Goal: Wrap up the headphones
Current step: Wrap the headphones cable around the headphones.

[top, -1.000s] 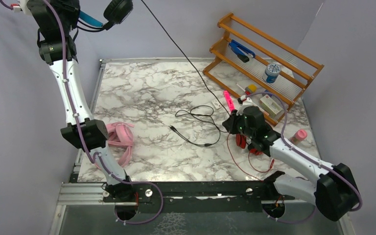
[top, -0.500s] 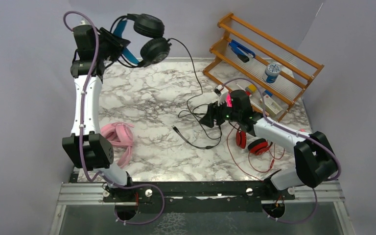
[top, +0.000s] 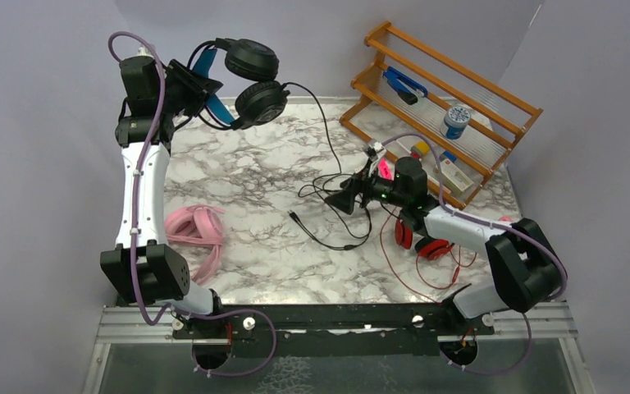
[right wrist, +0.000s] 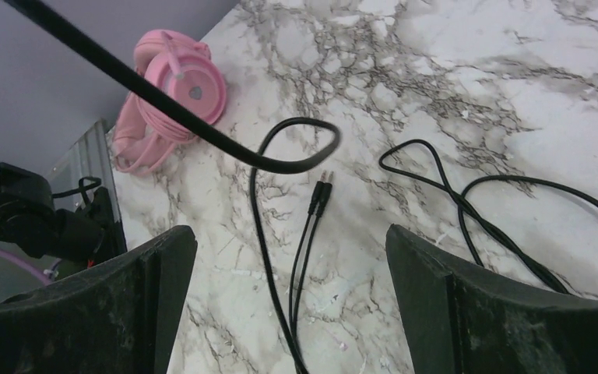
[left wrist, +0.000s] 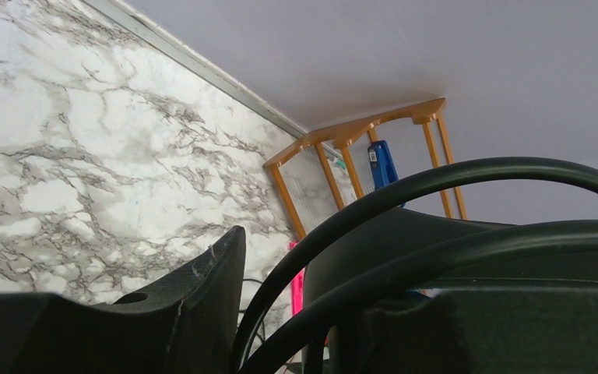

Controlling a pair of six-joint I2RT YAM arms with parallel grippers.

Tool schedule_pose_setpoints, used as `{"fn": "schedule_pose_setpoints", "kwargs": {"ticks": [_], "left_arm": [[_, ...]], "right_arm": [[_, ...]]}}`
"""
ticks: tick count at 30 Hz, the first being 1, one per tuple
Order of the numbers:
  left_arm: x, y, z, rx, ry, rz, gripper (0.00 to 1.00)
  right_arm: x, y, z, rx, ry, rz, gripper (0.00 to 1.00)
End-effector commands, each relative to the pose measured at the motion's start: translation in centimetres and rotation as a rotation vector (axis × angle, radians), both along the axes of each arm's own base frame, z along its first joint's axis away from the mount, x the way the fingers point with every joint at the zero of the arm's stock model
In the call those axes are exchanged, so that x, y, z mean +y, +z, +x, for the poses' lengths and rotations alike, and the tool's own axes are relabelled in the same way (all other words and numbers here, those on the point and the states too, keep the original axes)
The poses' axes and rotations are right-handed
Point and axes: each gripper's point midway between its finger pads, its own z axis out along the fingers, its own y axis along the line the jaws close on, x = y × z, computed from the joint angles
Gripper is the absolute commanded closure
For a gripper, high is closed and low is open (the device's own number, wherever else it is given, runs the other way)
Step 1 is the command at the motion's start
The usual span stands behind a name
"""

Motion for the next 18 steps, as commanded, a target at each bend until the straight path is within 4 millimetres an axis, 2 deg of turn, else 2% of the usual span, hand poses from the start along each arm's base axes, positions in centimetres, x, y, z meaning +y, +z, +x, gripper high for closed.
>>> {"fn": "schedule_pose_setpoints", "kwargs": {"ticks": [1,5,10,16,18], "left_arm": [[-1.4,5.6,-1.7,-0.126,-0.063,-0.015,1.0],[-2.0,5.8,-1.7,-0.119,-0.101,-0.025,1.0],[-3.0,6.2,-2.0,-0.126,-0.153,-0.038,1.0],[-4.6,6.8,-2.3,-0.147,-0.223,-0.039,1.0],[-5.5,7.2,-2.4,-0.177,-0.273,-0.043,1.0]], "right_arm": [[1.6,0.9,-2.0,-0.094,0.173,0.1,0.04],[1.7,-0.8,-1.4,-0.08,0.157,0.098,0.04],[3.2,-2.1,-0.4,-0.046,0.217,0.115,0.17],[4.4,-1.4,-0.1,-0.027,0.267,0.179,0.31],[4.5,-1.5,-0.1,-0.008,0.269,0.191,0.38]]}}
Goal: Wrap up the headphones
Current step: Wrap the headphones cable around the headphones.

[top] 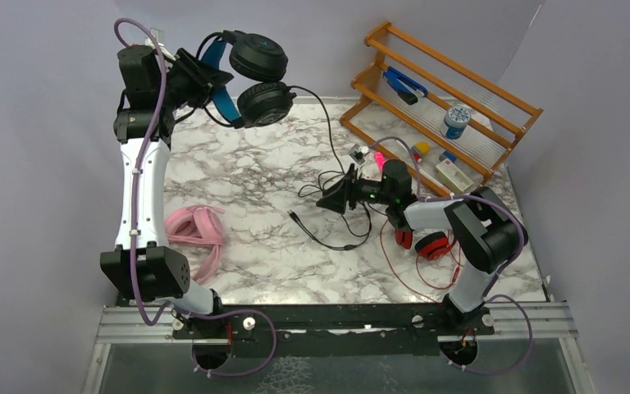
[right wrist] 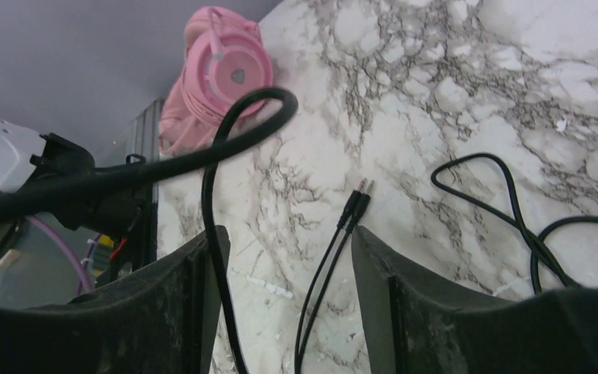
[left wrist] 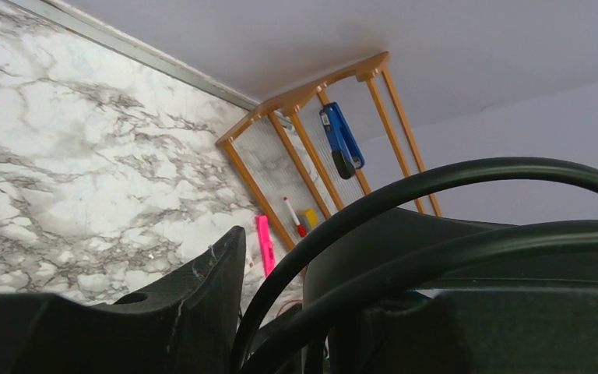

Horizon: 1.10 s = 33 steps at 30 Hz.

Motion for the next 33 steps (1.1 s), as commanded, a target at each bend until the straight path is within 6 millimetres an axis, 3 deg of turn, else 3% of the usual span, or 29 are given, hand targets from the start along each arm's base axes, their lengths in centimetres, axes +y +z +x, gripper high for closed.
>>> {"fn": "schedule_pose_setpoints", "kwargs": {"ticks": [1,4,6,10,13,17,22,29,33], "left_arm": [[-3.3,4.0,-1.3,-0.138,-0.16,-0.032,1.0],[-5.5,4.0,-2.2,-0.205,-0.273,-0.017,1.0],[-7.9,3.8,-4.0,-0.262,-0.4,0.013,1.0],[-13.3,1.0,-9.3,-0.359,-0.634,0.139,1.0],[-15.5,-2.6,-12.7,-0.374,-0.705,0.248,1.0],[-17.2,-8.9,-15.6,-0.271,-0.76,0.419,1.0],[-22.3,-12.0,-20.7,-0.326,-0.9,0.546,1.0],[-25.0,-17.5,-23.7,-0.288,-0.952,0.718,1.0],[-24.9,-20.3,-23.7,-0.244,-0.904,0.835,1.0]], "right_arm": [[0.9,2.3,0.4,-0.035,0.038,0.083,0.43],[-0.2,1.0,3.1,0.007,-0.097,0.018,0.66],[-1.8,0.6,4.9,0.028,-0.166,-0.013,0.79],[-5.0,0.4,8.4,0.037,-0.17,-0.076,0.85],[-6.2,0.3,10.9,0.01,-0.214,-0.186,0.86],[-5.7,1.1,11.9,-0.027,-0.154,-0.237,0.87],[-4.7,1.7,13.6,-0.034,-0.097,-0.279,0.93],[-3.9,3.6,15.3,-0.021,-0.109,-0.327,0.95],[-3.8,4.6,15.9,-0.003,-0.128,-0.333,0.99]]}}
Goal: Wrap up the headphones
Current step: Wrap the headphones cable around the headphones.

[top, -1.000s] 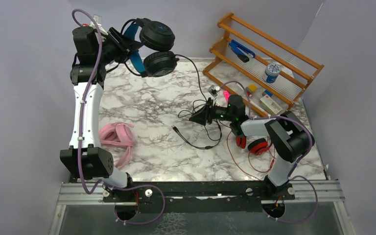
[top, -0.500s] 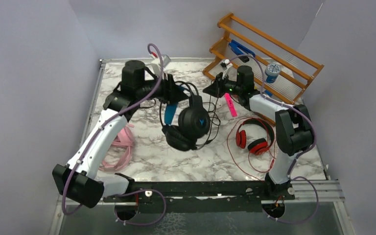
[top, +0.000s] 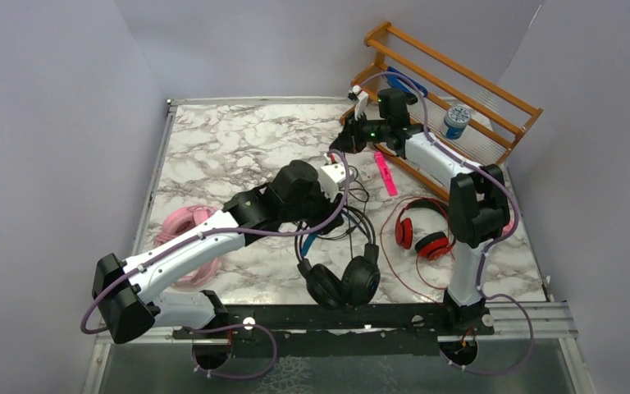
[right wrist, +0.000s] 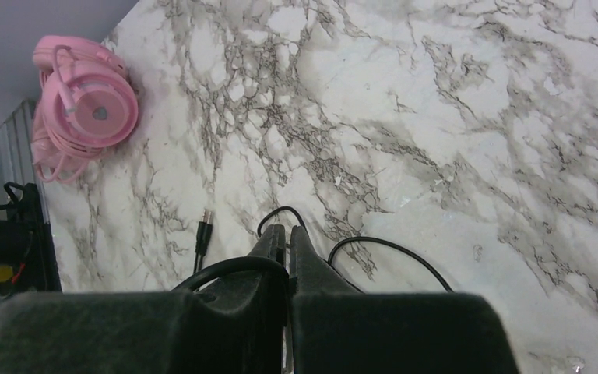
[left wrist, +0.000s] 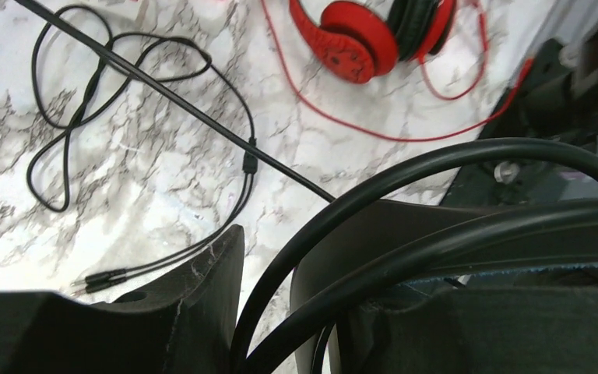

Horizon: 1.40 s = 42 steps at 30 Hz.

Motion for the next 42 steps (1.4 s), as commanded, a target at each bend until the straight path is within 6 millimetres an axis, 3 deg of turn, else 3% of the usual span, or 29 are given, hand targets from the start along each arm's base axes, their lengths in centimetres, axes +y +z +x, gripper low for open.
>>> {"fn": "schedule_pose_setpoints", "kwargs": {"ticks": [1,6,10,17,22,29,38,42], "left_arm": [[0.3,-2.9,0.1,-0.05,0.081,0.131,1.0],[6.3,-6.0,3.7,-0.111,0.495,0.307,1.0],[11.0,-7.1,4.0,-0.099,0.786,0.305,1.0],[13.8,-9.1,4.2,-0.08,0.996,0.361,1.0],[15.4,-9.5,6.0,-0.021,1.132,0.4,1.0],[16.4,-7.5,10.5,0.025,1.307,0.344,1.0],[17.2,-3.4,16.7,0.054,1.448,0.192,1.0],[18.0,-1.5,19.3,0.035,1.529,0.12,1.0]], "right_arm": [[-0.7,1.0,1.5,0.023,-0.061,-0.04,1.0],[-2.2,4.9,3.0,0.009,-0.184,-0.098,1.0],[-2.8,9.0,3.1,-0.035,-0.229,-0.102,1.0],[-2.2,15.7,1.2,-0.097,-0.179,-0.028,1.0],[-2.3,18.8,-0.8,-0.124,-0.171,-0.011,1.0],[-1.1,20.3,-4.9,-0.102,-0.111,-0.006,1.0],[1.1,20.2,-10.7,0.011,-0.019,0.011,1.0],[2.9,20.8,-14.2,0.069,0.042,0.04,1.0]]}}
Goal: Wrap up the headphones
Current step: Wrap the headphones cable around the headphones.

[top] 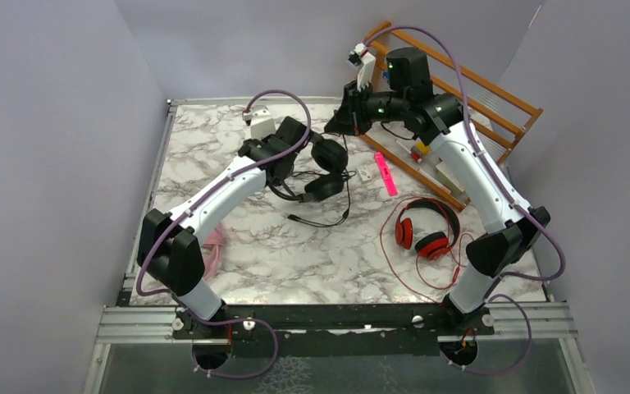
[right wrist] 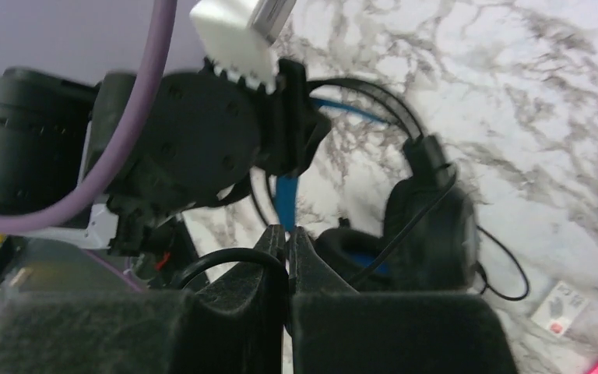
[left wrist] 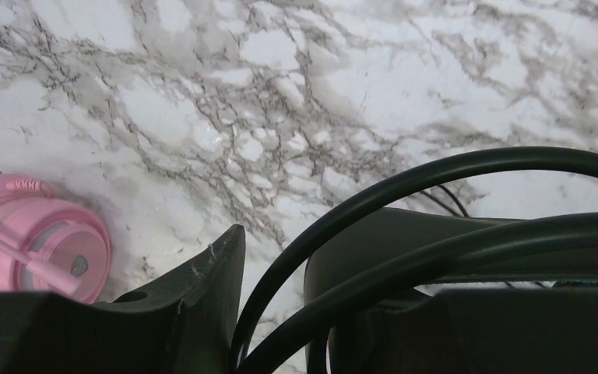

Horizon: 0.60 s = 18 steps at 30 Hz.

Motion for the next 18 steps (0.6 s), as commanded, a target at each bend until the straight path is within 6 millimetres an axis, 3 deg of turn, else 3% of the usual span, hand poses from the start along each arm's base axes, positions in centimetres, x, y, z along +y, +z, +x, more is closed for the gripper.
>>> {"fn": "schedule_pose_setpoints", "kwargs": {"ticks": [1,5,10,15,18], "left_arm": [[0.6,3.5,3.4,-0.121,0.105,-0.088,1.0],[1.0,4.6,5.7,-0.164,0.175,-0.162,1.0],[0.4,6.0,8.6,-0.197,0.22,-0.319,1.0],[0.3,9.1,11.1,-0.258,0.189,-0.535,1.0],[-0.4,11.6,11.5,-0.287,0.109,-0.636,1.0]], "right_arm": [[1.6,1.3,-5.3,0.101,0.075,0.054,1.0],[3.3,0.8,-8.2,0.193,0.093,0.095,1.0],[4.7,-0.1,-9.5,0.226,0.018,0.136,1.0],[3.2,-1.7,-8.6,0.18,-0.131,0.165,1.0],[2.5,-2.8,-8.0,0.162,-0.177,0.131,0.98]]}}
